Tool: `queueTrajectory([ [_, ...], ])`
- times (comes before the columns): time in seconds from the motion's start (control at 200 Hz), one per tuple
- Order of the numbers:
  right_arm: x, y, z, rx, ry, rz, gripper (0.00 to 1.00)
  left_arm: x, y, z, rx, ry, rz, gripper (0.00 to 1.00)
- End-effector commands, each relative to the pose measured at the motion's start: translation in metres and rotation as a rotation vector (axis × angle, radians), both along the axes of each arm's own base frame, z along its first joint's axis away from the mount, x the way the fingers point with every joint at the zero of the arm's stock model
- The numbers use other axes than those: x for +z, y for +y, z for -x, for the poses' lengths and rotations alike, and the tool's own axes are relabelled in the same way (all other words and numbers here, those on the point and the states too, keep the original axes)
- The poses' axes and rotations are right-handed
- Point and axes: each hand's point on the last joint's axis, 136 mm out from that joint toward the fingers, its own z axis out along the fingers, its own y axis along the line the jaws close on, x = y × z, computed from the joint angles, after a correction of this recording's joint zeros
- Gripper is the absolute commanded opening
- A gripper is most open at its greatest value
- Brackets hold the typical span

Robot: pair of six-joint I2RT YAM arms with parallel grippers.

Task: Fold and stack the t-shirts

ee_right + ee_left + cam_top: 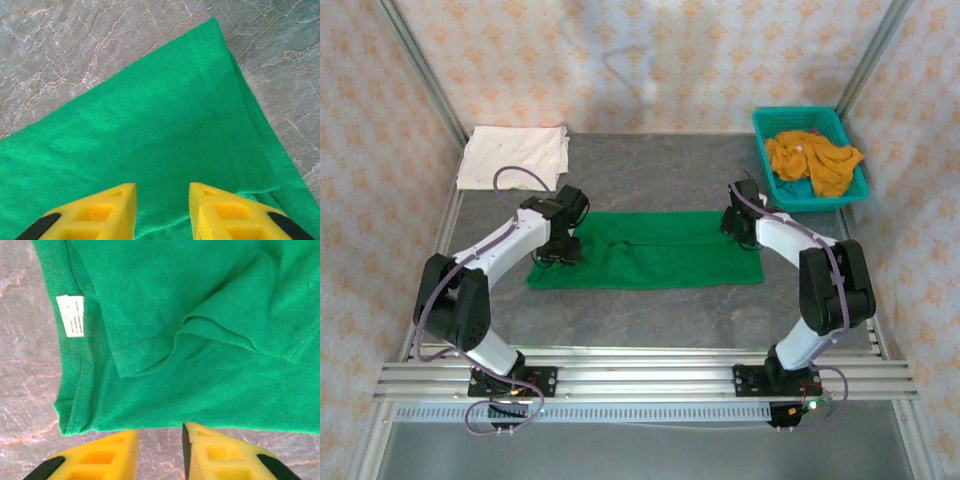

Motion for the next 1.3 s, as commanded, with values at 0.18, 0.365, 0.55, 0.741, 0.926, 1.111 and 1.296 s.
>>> queueTrajectory([
  [0.18,0.009,0.005,-0.005,0.006,-0.036,-0.021,0.34,-0.031,-0.002,-0.041,-0.006,-0.095,-0.056,0.44],
  [0.365,0.009,0.006,-0.002,0.009,-0.036,-0.030,0.34,-0.043,0.008,-0.061,-0.012,-0.109,-0.135,0.37],
  [0.55,0.011,0.006,-0.001,0.010,-0.041,-0.036,0.34,-0.037,0.020,-0.060,0.012,-0.097,-0.198,0.06],
  [0.741,0.013,0.005,-0.001,0.017,-0.041,-0.025,0.35,-0.011,0.020,-0.044,0.021,-0.101,-0.181,0.00],
  [0.926,0.011,0.007,-0.002,0.024,-0.031,-0.029,0.35,-0.007,0.006,-0.030,0.025,-0.080,-0.069,0.00],
  [1.111,0.014,0.006,-0.002,0.022,-0.028,-0.020,0.36,-0.002,0.000,-0.020,0.026,-0.054,-0.018,0.00],
  [1.296,0.018,0.002,0.001,0.017,-0.025,0.002,0.36,0.041,-0.005,-0.022,0.039,-0.147,0.041,0.27],
])
